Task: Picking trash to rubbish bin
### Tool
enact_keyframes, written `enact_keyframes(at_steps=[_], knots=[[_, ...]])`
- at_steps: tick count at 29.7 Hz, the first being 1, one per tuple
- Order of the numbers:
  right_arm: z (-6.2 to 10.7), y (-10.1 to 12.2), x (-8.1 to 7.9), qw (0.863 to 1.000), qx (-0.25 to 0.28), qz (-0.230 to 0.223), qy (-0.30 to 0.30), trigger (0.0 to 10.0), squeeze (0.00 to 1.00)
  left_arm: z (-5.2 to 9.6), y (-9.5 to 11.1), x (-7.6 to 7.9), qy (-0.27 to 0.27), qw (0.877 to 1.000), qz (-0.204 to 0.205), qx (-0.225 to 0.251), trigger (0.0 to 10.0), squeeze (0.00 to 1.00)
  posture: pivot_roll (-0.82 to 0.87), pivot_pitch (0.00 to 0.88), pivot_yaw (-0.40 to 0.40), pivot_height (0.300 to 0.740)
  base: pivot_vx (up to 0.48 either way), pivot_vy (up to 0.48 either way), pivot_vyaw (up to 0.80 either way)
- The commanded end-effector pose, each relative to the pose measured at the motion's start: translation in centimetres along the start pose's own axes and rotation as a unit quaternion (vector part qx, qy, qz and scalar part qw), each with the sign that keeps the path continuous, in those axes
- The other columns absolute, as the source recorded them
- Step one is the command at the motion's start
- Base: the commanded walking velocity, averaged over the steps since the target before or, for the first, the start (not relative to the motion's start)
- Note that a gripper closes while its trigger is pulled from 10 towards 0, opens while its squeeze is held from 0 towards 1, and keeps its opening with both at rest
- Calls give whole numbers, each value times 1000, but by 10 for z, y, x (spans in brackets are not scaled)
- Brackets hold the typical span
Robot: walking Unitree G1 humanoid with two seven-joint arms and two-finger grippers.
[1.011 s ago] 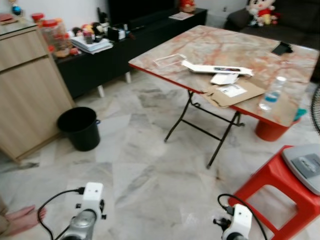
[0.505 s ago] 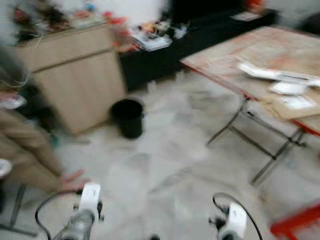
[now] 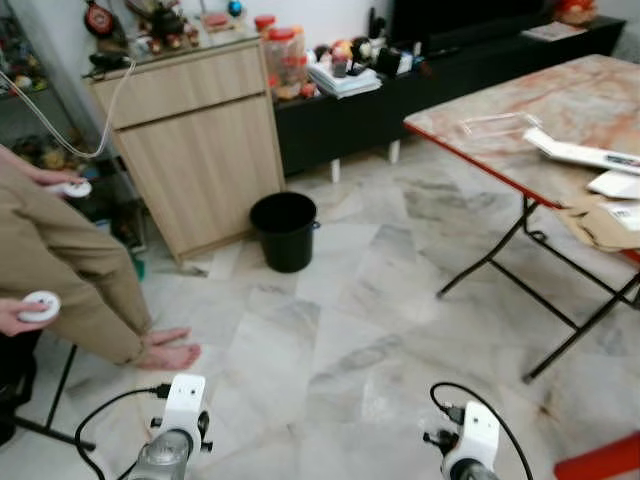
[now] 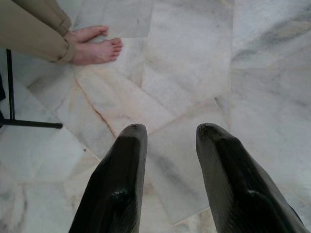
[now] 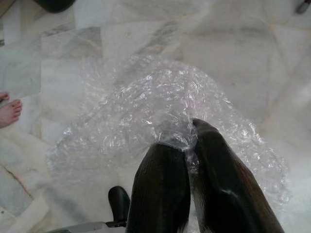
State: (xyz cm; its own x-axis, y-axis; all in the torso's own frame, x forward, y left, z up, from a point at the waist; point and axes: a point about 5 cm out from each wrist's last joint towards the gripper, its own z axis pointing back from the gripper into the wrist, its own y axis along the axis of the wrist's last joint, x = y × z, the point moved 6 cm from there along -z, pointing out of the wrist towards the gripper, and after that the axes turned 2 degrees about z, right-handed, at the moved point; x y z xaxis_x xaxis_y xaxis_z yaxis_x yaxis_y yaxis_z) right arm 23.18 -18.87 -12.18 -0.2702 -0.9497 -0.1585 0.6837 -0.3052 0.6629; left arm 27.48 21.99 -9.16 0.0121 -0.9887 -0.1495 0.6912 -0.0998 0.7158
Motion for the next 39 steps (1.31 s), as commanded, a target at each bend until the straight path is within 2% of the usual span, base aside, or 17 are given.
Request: enact_keyframes(at_steps=[1, 5, 11, 16, 19, 24, 28, 34, 39], knots=[[-1, 0, -6, 1000, -1, -4, 1, 10000, 0, 2, -9, -12, 18, 1000, -3, -12, 10000, 0, -17, 0, 49, 740, 0, 0, 0], [0, -2, -3, 1000, -4, -8, -5, 10000, 0, 3, -15, -12, 19, 1000, -3, -21, 10000, 0, -29, 0, 51, 740, 0, 0, 0], [0, 4, 8, 999, 11, -18, -24, 10000, 0, 2, -11, -6, 14, 1000, -6, -18, 10000, 0, -36, 0, 56, 740, 0, 0, 0], [0, 5, 11, 999, 11, -14, -29, 10000, 0, 1, -7, -5, 12, 1000, -6, -14, 10000, 0, -40, 0, 70, 740, 0, 0, 0], [0, 7, 10, 999, 14, -21, -28, 10000, 0, 0, -5, -4, 9, 1000, -10, -13, 10000, 0, -45, 0, 66, 740, 0, 0, 0], [-1, 9, 5, 999, 18, -26, -21, 10000, 0, 0, -3, -3, 6, 1000, -15, -12, 10000, 0, -46, 0, 64, 740, 0, 0, -688], [-1, 9, 7, 1000, 15, -15, -23, 10000, 0, 0, -1, -2, 8, 1000, -7, -9, 10000, 0, -26, 0, 42, 740, 0, 0, -200], [0, 5, 10, 1000, 9, -14, -25, 10000, 0, 2, -13, -6, 17, 1000, -3, -22, 10000, 0, -27, 0, 45, 740, 163, 0, 0], [1, 1, 8, 1000, 6, -16, -24, 10000, 0, 3, -15, -8, 19, 1000, -5, -25, 10000, 0, -29, 0, 52, 740, 246, 0, 0]])
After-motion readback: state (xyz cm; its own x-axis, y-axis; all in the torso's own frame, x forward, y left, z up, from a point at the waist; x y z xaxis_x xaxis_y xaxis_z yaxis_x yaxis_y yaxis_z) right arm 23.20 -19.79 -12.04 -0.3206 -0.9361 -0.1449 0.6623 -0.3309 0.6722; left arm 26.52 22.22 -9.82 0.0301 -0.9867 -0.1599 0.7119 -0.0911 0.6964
